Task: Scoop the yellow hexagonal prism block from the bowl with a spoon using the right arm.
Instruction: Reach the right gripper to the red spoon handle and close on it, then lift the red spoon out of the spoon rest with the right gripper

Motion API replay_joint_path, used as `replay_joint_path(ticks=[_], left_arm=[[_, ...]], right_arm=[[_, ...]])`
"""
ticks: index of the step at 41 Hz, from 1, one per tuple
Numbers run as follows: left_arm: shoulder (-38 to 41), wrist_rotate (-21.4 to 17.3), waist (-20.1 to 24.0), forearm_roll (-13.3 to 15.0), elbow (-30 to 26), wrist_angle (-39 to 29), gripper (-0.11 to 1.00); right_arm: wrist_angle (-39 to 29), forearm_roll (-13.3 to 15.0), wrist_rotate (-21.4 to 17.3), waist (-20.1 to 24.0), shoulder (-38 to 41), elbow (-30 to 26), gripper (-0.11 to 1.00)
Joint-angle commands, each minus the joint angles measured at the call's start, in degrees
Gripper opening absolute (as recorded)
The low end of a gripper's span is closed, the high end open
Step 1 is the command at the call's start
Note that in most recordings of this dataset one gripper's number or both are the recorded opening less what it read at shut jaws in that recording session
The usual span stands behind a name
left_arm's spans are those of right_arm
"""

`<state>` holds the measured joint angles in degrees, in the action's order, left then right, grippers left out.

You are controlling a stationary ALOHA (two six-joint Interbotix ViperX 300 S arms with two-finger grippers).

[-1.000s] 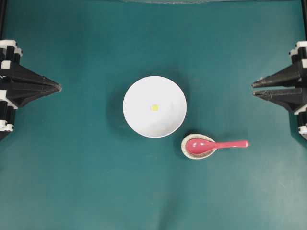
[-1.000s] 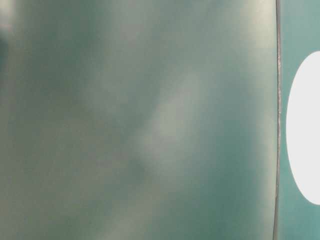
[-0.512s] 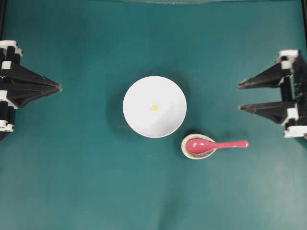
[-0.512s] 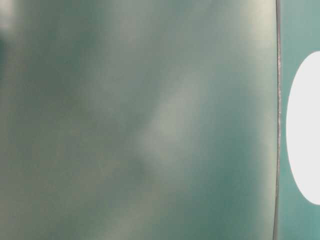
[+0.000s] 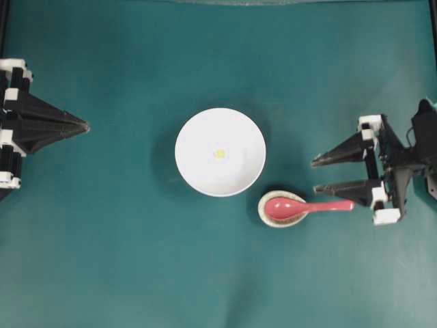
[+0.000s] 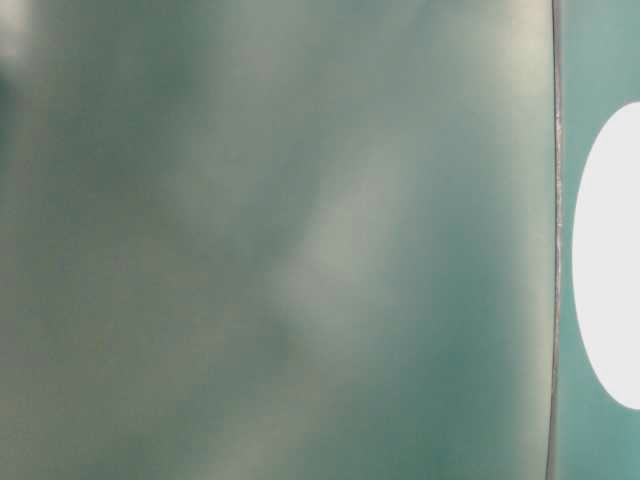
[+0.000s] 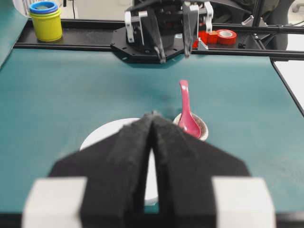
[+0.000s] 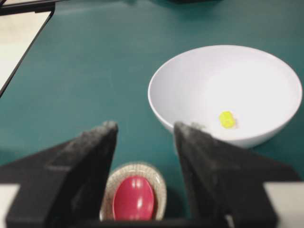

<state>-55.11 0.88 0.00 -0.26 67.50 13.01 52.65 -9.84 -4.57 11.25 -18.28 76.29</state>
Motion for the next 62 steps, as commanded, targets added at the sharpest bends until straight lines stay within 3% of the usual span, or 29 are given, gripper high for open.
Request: replay_joint_path(ticks=[1, 14, 23, 36, 62], left_arm=[[0.5, 0.1, 0.1, -0.1, -1.5, 0.3, -0.01], [0.4, 0.1, 0.1, -0.1, -1.5, 0.3, -0.01], [0.4, 0.1, 0.1, -0.1, -1.5, 0.4, -0.01], [0.5, 0.2, 0.1, -0.1, -1.5, 0.4, -0.01], [0.6, 0.2, 0.1, -0.1, -1.4, 0.2, -0.01]], right_arm=[[5.4, -2.7, 0.1, 2.5, 4.3, 0.0, 0.57], [14.9, -13.2, -0.2, 12.2, 17.7, 0.0, 0.57], [16.9, -17.5, -0.9, 16.5, 22.3, -0.2, 0.57], [17.2, -17.8, -2.5, 17.3, 27.2, -0.2, 0.57], [15.4, -17.7, -2.5, 17.4, 27.8, -0.1, 0.56]])
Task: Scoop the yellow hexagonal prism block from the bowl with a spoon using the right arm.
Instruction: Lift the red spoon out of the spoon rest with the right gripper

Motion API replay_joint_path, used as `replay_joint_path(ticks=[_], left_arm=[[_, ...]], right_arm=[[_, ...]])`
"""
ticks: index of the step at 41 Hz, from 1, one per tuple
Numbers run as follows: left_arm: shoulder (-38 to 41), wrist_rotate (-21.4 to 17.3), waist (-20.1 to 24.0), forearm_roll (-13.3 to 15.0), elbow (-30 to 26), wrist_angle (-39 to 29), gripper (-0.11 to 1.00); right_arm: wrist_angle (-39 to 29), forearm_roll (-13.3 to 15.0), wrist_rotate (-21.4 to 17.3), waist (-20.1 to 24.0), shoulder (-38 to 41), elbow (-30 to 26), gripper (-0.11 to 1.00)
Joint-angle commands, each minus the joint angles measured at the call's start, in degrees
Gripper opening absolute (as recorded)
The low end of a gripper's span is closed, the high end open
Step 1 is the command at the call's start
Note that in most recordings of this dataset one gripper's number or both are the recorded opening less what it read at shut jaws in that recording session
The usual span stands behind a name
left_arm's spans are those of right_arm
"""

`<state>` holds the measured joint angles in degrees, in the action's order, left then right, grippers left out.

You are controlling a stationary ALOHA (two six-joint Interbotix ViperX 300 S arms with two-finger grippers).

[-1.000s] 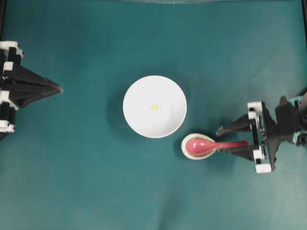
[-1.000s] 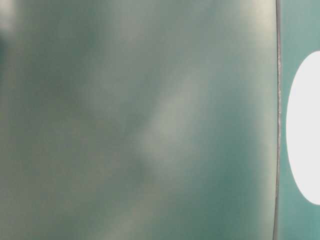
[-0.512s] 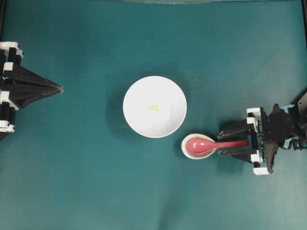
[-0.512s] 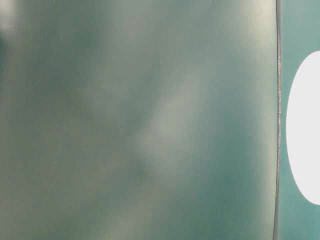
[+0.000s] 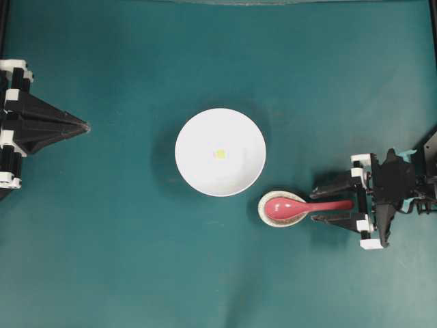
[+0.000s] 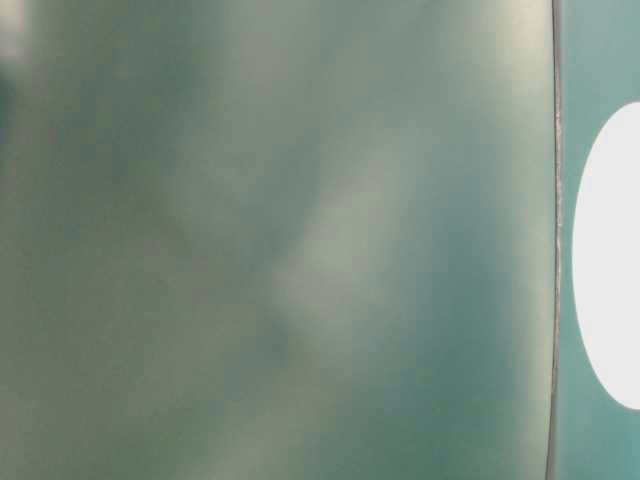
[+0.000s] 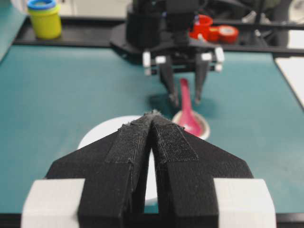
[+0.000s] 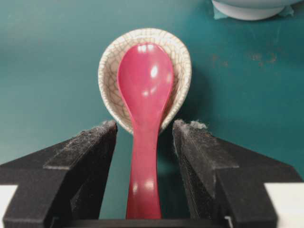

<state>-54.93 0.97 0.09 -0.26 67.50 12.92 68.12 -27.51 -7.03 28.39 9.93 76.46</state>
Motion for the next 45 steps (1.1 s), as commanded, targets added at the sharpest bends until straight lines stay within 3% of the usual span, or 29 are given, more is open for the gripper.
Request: replay_joint_path(ticks=[1, 10, 17, 31, 45], left_arm=[[0.4, 0.1, 0.0, -0.1, -1.4, 0.3, -0.01], [0.4, 0.1, -0.1, -0.1, -1.4, 0.2, -0.01], [0.4, 0.1, -0.1, -0.2, -1.4, 0.0, -0.01], [0.4, 0.0, 0.0, -0.2, -1.4, -0.6, -0.01], [0.4, 0.0, 0.0, -0.3, -1.5, -0.5, -0.01]], right_arm=[[-0.3, 0.0, 0.0, 0.3, -0.4, -0.3, 0.56], [-0.3, 0.0, 0.0, 0.4, -0.4, -0.4, 0.46], [-0.3, 0.0, 0.0, 0.3, -0.7, -0.5, 0.23], [-4.2, 0.0, 2.1, -0.3, -11.4, -0.5, 0.23], [-22.7, 0.1, 10.2, -5.1, -29.2, -4.3, 0.23]])
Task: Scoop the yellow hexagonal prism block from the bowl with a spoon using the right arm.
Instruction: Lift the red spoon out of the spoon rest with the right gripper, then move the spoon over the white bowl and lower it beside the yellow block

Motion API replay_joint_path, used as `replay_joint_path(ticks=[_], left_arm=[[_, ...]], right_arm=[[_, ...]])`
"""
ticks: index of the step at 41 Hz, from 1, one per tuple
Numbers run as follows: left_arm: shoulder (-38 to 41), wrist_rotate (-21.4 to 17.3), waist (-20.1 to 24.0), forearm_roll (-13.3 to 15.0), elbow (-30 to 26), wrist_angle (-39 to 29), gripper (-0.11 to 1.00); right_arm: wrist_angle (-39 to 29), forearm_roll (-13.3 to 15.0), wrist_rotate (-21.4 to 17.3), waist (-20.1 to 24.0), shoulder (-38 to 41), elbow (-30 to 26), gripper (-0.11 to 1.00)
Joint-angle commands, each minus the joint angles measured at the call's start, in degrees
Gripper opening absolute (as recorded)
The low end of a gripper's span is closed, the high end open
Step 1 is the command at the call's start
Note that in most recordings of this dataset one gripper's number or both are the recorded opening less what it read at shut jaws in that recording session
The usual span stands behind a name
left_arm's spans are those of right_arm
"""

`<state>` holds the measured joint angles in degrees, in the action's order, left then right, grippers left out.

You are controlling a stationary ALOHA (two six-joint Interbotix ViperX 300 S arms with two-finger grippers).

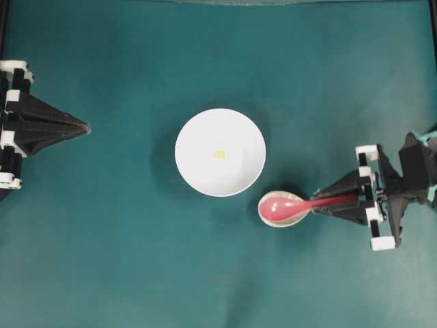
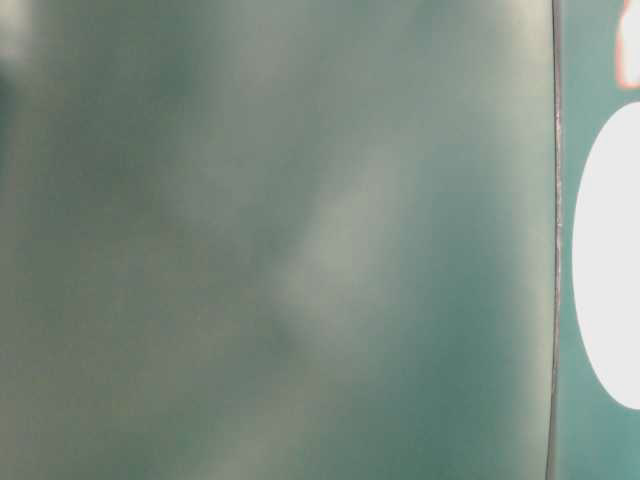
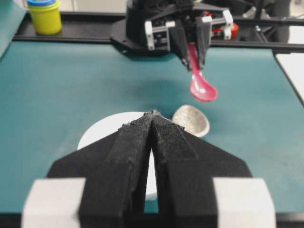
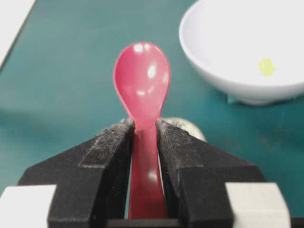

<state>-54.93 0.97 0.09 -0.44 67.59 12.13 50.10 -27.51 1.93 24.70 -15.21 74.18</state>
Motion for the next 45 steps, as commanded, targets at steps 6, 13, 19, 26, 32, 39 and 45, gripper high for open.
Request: replay_joint_path(ticks=[6, 13, 19, 26, 32, 39, 45], left_arm=[[0.4, 0.0, 0.0, -0.2, -1.6, 0.4, -0.01], [0.4, 0.0, 0.0, -0.2, -1.6, 0.4, -0.01], [0.4, 0.0, 0.0, -0.2, -1.6, 0.5, -0.01], [0.4, -0.1, 0.0, -0.1, -1.6, 0.4, -0.01], [0.2, -0.1, -0.1, -0.2, -1.6, 0.5, -0.01], [0.2, -0.2, 0.0, -0.2, -1.6, 0.3, -0.01], [0.2, -0.2, -0.1, -0.2, -1.6, 0.4, -0.01]], right_arm=[[-16.9, 0.1, 3.5, -5.7, -9.9, -5.9, 0.23], [-29.4, 0.1, 4.1, -11.6, -12.6, -10.8, 0.23], [-37.2, 0.2, 4.1, -16.2, -12.5, -14.3, 0.23], [-43.2, 0.2, 4.1, -20.4, -12.4, -17.8, 0.23], [-46.8, 0.2, 4.0, -23.1, -12.4, -20.0, 0.23], [-51.2, 0.2, 3.9, -26.0, -12.0, -22.7, 0.23], [-56.3, 0.3, 3.9, -28.7, -10.6, -25.0, 0.23]])
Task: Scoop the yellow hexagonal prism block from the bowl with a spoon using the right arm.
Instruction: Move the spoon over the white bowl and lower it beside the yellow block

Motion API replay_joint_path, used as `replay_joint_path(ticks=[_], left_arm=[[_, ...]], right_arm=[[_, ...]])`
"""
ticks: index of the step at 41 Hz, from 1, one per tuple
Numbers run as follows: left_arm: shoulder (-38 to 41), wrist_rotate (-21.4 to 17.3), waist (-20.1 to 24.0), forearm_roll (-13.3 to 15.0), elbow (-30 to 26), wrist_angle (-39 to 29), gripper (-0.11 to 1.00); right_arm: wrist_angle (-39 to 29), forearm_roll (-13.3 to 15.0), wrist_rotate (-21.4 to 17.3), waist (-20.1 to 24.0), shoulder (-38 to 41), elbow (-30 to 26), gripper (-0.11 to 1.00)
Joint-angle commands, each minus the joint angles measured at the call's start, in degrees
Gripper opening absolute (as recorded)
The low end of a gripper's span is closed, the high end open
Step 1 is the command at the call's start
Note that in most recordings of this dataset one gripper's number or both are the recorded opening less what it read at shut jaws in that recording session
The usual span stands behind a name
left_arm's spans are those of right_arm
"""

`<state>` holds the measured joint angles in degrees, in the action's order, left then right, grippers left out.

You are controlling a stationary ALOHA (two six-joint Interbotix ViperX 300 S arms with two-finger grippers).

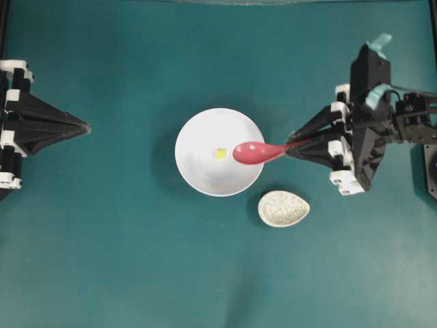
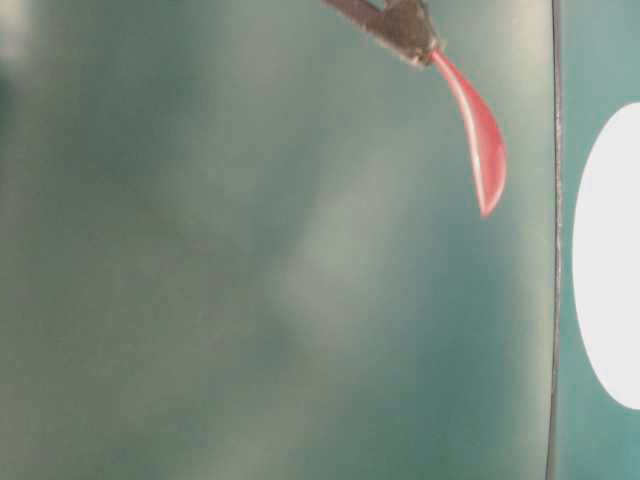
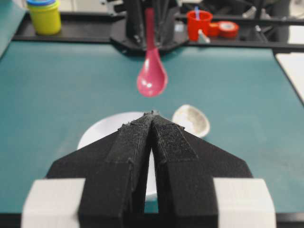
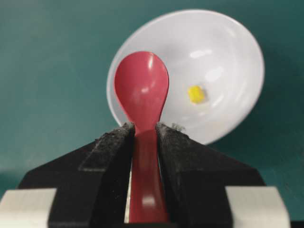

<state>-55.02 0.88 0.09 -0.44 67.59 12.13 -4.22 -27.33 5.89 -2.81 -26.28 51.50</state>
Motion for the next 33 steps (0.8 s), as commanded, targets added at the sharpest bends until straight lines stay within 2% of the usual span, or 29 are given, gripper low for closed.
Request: replay_joint_path(ticks=[1, 19, 33], left_arm=[[0.2, -0.1, 0.0, -0.1, -1.6, 0.4, -0.01], [0.3, -0.1, -0.1, -0.1, -1.6, 0.5, -0.01], [0.4, 0.0, 0.0, -0.1, -1.6, 0.7, -0.01]], right_arm=[[-3.1, 0.1, -0.1, -1.6, 0.9, -2.8, 0.23], [-14.2, 2.9, -0.4, -4.6, 9.6, -11.1, 0.23], [-25.5, 5.5, -0.8, -5.1, 16.1, -20.0, 0.23]])
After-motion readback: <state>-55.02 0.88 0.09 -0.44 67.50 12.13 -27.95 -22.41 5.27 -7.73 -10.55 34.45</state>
